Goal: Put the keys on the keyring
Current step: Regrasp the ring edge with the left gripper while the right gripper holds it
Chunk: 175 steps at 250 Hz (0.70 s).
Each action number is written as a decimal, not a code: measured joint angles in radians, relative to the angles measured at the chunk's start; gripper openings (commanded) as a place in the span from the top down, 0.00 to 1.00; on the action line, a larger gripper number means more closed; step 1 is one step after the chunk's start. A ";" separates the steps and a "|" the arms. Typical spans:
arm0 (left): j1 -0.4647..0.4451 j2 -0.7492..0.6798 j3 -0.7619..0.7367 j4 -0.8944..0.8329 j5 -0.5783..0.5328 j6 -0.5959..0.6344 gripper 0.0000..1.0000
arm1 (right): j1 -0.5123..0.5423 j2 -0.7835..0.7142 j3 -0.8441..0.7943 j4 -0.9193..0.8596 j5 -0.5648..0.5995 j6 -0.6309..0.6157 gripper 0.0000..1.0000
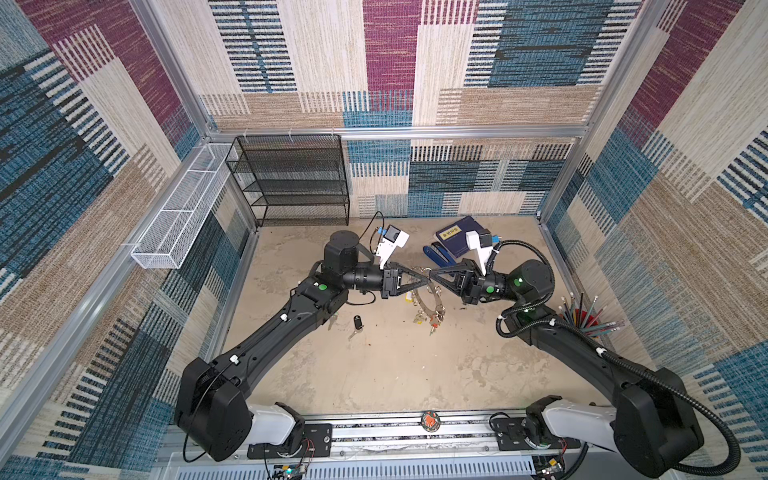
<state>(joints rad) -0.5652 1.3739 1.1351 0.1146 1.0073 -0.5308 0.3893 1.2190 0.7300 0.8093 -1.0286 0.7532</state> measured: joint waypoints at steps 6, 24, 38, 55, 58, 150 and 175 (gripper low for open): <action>0.000 0.000 0.000 0.000 -0.006 0.000 1.00 | 0.000 0.000 -0.001 0.000 0.004 -0.002 1.00; 0.000 0.000 0.001 -0.004 -0.008 0.000 1.00 | 0.001 0.000 -0.006 0.000 0.010 -0.003 1.00; 0.000 0.000 0.001 -0.010 -0.010 0.000 1.00 | 0.001 0.000 -0.009 0.001 0.010 -0.004 1.00; 0.000 0.000 0.003 -0.023 -0.014 0.000 1.00 | 0.001 0.000 -0.014 0.002 0.011 -0.011 1.00; 0.000 0.000 0.004 -0.025 -0.015 0.000 1.00 | 0.001 0.000 -0.015 0.002 0.011 -0.011 1.00; -0.001 0.000 0.032 -0.102 -0.037 0.011 0.91 | 0.002 0.001 -0.023 0.008 0.014 -0.022 1.00; -0.001 -0.001 0.032 -0.104 -0.043 0.011 0.89 | 0.002 0.005 -0.023 0.008 0.009 -0.022 1.00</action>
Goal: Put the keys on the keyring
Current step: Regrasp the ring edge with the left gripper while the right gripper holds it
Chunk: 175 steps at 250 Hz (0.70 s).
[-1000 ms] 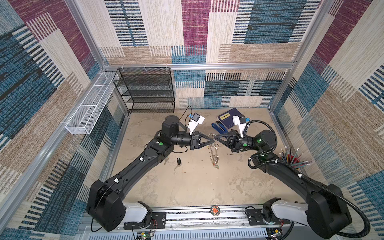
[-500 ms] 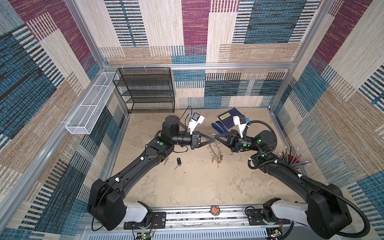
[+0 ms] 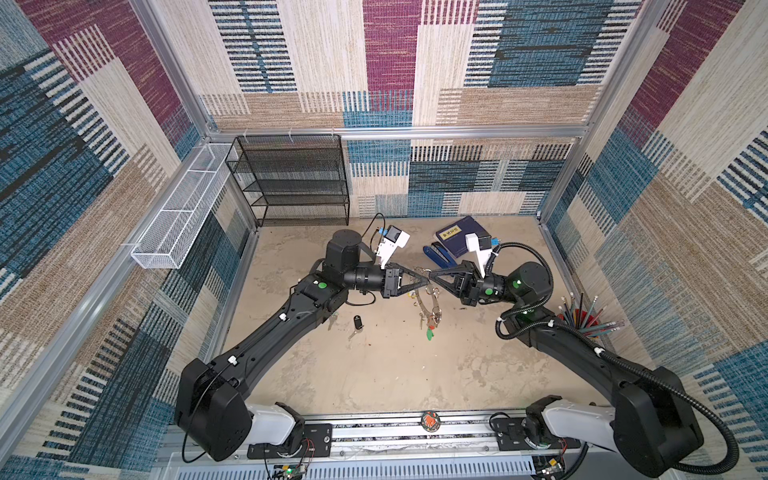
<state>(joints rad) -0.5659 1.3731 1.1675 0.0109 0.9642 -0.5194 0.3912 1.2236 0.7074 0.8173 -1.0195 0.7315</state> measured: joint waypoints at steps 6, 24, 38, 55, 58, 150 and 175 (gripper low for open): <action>0.000 0.000 0.000 0.000 -0.006 0.000 0.87 | 0.000 0.001 0.000 -0.001 -0.003 0.000 1.00; 0.000 -0.002 0.002 0.002 -0.015 0.000 0.85 | 0.000 0.004 -0.002 -0.003 -0.012 0.000 1.00; 0.000 -0.002 0.003 0.003 -0.016 0.000 0.87 | 0.001 0.006 -0.002 -0.003 -0.020 0.000 1.00; 0.000 -0.002 0.005 0.003 -0.016 0.000 0.93 | 0.001 0.007 -0.004 -0.003 -0.020 0.000 1.00; 0.000 -0.002 0.006 0.003 -0.016 0.000 0.94 | 0.001 0.007 -0.004 -0.004 -0.020 0.000 1.00; -0.001 -0.002 0.031 -0.043 -0.018 0.057 1.00 | 0.001 0.008 -0.004 -0.002 -0.018 0.011 0.79; -0.002 -0.002 0.080 -0.135 -0.019 0.112 1.00 | 0.001 0.006 0.002 -0.020 -0.017 -0.014 0.69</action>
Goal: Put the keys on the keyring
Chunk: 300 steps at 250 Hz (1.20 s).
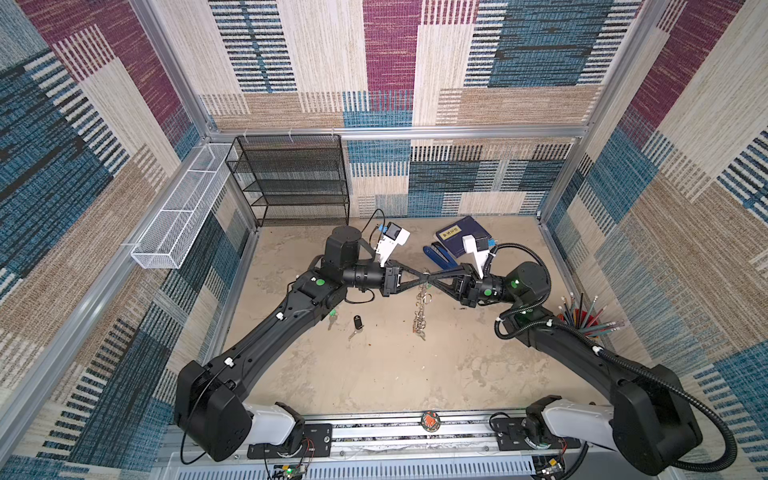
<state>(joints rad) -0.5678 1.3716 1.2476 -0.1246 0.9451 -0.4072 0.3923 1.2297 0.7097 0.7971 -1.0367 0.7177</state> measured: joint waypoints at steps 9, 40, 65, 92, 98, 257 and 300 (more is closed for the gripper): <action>0.000 0.002 0.027 -0.045 0.000 0.033 1.00 | -0.001 -0.005 0.005 -0.016 0.000 -0.001 0.64; 0.000 0.022 0.133 -0.219 -0.020 0.165 1.00 | -0.013 -0.033 0.034 -0.095 0.001 -0.055 0.55; 0.000 0.057 0.223 -0.381 -0.041 0.277 1.00 | -0.031 -0.055 0.056 -0.151 0.000 -0.092 0.52; 0.000 0.096 0.308 -0.541 -0.063 0.385 1.00 | -0.039 -0.068 0.090 -0.227 0.001 -0.143 0.57; 0.000 0.103 0.326 -0.574 -0.071 0.401 1.00 | -0.039 -0.068 0.101 -0.250 0.001 -0.160 0.58; -0.054 0.246 0.587 -0.926 -0.205 0.620 1.00 | 0.006 -0.016 0.157 -0.431 -0.035 -0.315 0.70; -0.054 0.246 0.597 -0.938 -0.215 0.623 1.00 | 0.007 -0.018 0.144 -0.431 -0.045 -0.315 0.66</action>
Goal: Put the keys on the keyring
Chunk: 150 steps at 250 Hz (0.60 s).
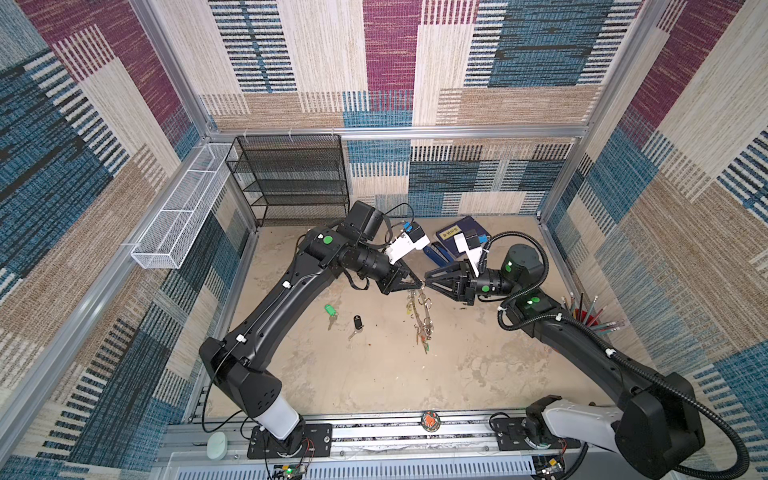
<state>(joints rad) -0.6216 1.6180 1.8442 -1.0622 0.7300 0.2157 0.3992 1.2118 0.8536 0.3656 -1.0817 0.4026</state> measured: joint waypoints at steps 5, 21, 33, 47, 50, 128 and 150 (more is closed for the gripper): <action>0.000 0.000 0.001 0.000 -0.002 0.000 1.00 | 0.000 0.000 -0.001 0.000 -0.001 0.000 0.66; 0.000 0.000 0.003 -0.001 -0.005 0.000 1.00 | 0.000 0.000 -0.006 0.002 -0.010 0.000 0.66; 0.000 0.000 0.003 -0.001 -0.005 0.000 1.00 | 0.001 0.000 -0.008 0.003 -0.012 0.001 0.66; 0.000 0.000 0.004 -0.001 -0.006 0.000 1.00 | 0.003 0.001 -0.008 0.004 -0.019 0.001 0.66; 0.000 0.000 0.004 -0.001 -0.006 0.000 1.00 | 0.003 0.002 -0.008 0.005 -0.020 0.001 0.66; 0.000 0.000 0.005 -0.001 -0.008 0.000 1.00 | 0.019 0.023 -0.003 0.012 -0.043 0.002 0.76; 0.000 0.000 0.005 -0.001 -0.007 0.001 1.00 | 0.024 0.025 -0.002 0.012 -0.044 0.002 0.81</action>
<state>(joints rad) -0.6220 1.6180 1.8492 -1.0630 0.7227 0.2165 0.4229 1.2366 0.8516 0.3779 -1.1259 0.4046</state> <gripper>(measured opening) 0.052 0.213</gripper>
